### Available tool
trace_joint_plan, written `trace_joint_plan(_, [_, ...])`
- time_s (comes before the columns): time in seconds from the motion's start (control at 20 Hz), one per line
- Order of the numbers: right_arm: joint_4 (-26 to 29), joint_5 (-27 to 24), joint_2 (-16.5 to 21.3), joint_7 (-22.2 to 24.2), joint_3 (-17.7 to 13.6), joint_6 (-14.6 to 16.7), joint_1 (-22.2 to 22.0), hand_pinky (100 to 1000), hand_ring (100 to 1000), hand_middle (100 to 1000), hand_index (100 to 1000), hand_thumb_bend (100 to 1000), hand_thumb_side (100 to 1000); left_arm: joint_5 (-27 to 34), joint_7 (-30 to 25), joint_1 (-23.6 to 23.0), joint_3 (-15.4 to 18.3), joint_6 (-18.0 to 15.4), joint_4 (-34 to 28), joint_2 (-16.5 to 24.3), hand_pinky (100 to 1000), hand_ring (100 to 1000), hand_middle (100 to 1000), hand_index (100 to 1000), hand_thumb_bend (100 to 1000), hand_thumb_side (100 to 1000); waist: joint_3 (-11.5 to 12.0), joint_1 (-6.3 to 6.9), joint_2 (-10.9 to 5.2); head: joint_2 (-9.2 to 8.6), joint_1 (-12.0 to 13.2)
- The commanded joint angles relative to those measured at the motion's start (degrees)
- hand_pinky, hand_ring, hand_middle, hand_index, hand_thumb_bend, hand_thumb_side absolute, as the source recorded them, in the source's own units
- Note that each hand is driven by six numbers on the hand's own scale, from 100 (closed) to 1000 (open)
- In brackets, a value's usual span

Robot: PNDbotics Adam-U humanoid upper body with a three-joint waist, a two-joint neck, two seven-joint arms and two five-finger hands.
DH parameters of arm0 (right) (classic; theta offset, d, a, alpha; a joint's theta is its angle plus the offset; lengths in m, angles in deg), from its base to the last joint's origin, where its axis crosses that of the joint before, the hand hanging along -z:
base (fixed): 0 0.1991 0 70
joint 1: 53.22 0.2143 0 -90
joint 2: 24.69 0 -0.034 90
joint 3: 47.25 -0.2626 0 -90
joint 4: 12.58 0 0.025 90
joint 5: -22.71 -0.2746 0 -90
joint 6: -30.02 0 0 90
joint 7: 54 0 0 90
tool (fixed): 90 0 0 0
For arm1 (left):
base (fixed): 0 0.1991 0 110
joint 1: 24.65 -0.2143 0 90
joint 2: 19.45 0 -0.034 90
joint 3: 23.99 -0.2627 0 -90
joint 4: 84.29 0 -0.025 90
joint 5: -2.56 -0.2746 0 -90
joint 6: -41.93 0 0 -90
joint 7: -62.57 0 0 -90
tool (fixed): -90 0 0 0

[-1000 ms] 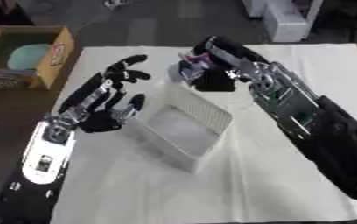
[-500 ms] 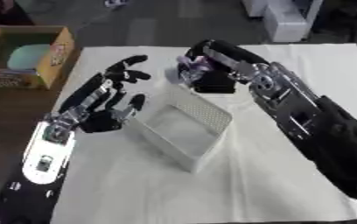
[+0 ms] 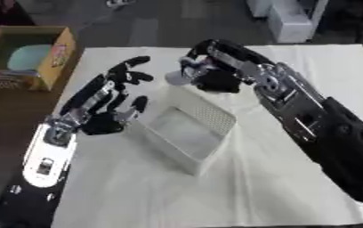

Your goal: Pick up objects on the table and place them in the box.

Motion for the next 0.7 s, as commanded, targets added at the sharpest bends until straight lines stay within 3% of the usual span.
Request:
trace_joint_plan(0.05, [0.90, 0.98, 0.18, 0.35, -1.05, 0.84, 0.58, 530, 668, 764, 782, 100, 1000, -0.08, -0.06, 0.76, -0.04, -0.18, -0.76, 0.11, 782, 100, 983, 845, 100, 719, 0.02, -0.06, -0.55, -0.22, 0.55])
trace_joint_plan(0.7, [0.51, -6.94, 0.08, -6.59, -1.23, 0.38, 0.14, 611, 714, 803, 834, 100, 1000, -0.16, -0.12, 0.68, -0.04, -0.17, -0.72, 0.08, 782, 100, 984, 845, 100, 721, 0.02, -0.05, -0.44, -0.22, 0.80])
